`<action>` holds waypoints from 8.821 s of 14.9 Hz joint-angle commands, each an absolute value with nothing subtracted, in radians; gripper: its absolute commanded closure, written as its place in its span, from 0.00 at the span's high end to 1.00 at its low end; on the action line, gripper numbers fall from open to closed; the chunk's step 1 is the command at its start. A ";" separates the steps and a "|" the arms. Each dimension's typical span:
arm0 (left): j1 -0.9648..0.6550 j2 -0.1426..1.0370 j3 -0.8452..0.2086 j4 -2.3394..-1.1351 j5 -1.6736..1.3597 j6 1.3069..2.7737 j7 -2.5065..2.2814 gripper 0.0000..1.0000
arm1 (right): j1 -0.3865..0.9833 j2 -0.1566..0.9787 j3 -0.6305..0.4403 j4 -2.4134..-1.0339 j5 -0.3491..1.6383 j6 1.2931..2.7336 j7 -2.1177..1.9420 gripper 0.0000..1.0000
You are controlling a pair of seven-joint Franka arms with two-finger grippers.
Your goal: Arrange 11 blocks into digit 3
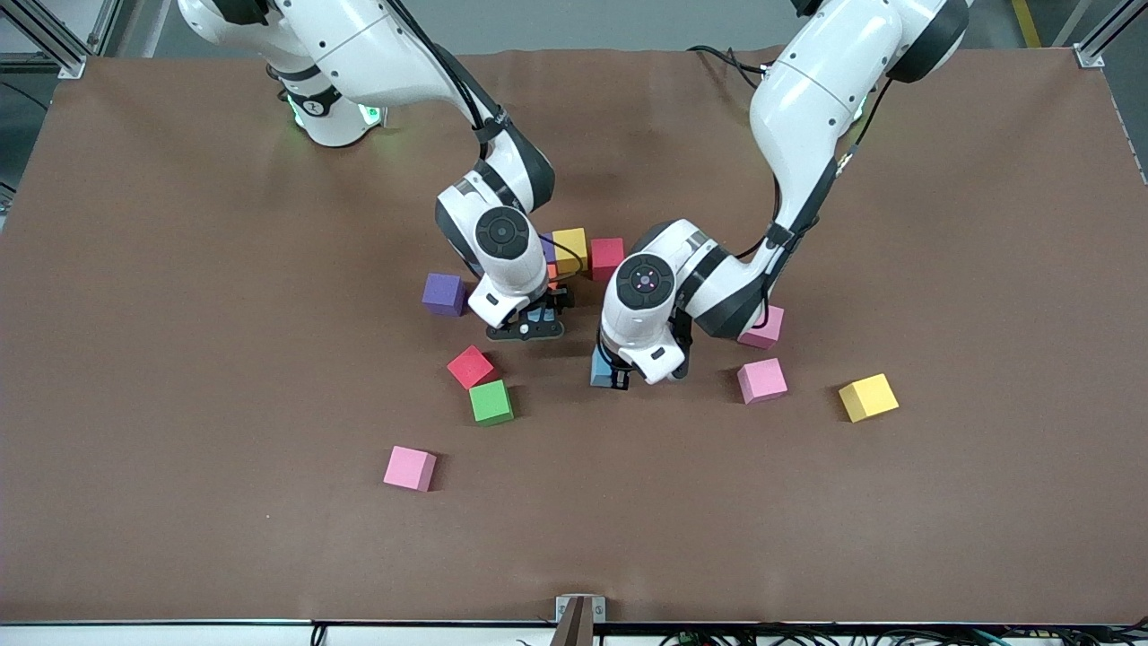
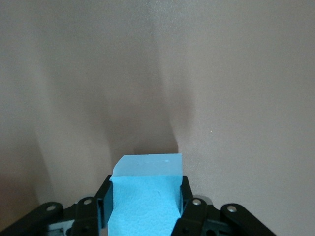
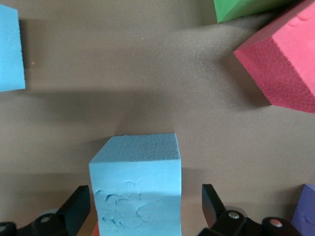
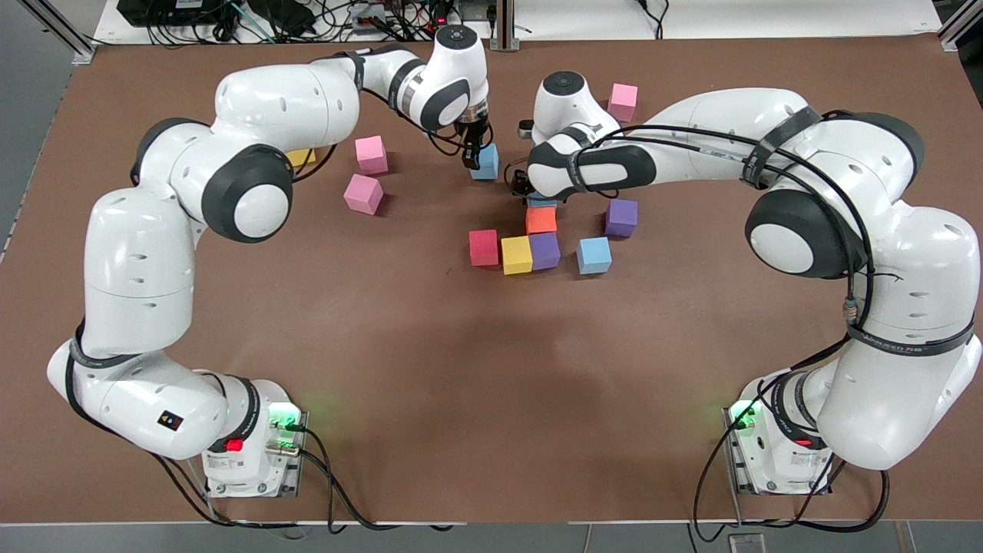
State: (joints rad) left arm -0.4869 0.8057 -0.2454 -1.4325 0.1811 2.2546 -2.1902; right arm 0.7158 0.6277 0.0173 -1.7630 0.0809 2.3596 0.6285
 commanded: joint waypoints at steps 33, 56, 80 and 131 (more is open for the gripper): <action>-0.491 0.804 -0.241 -1.413 0.187 2.253 -2.204 0.25 | 0.732 0.653 0.025 -1.698 0.067 2.356 0.689 1.00; -0.492 0.810 -0.242 -1.413 0.160 2.252 -2.204 0.26 | 0.721 0.637 0.025 -1.701 0.066 2.272 0.689 1.00; -0.583 0.822 -0.241 -1.417 0.120 2.079 -2.417 0.26 | 0.261 0.351 0.003 -1.674 0.063 1.944 0.565 1.00; -0.634 0.758 -0.221 -1.368 0.144 2.008 -2.465 1.00 | 0.528 0.568 -0.002 -1.741 0.046 2.273 1.371 1.00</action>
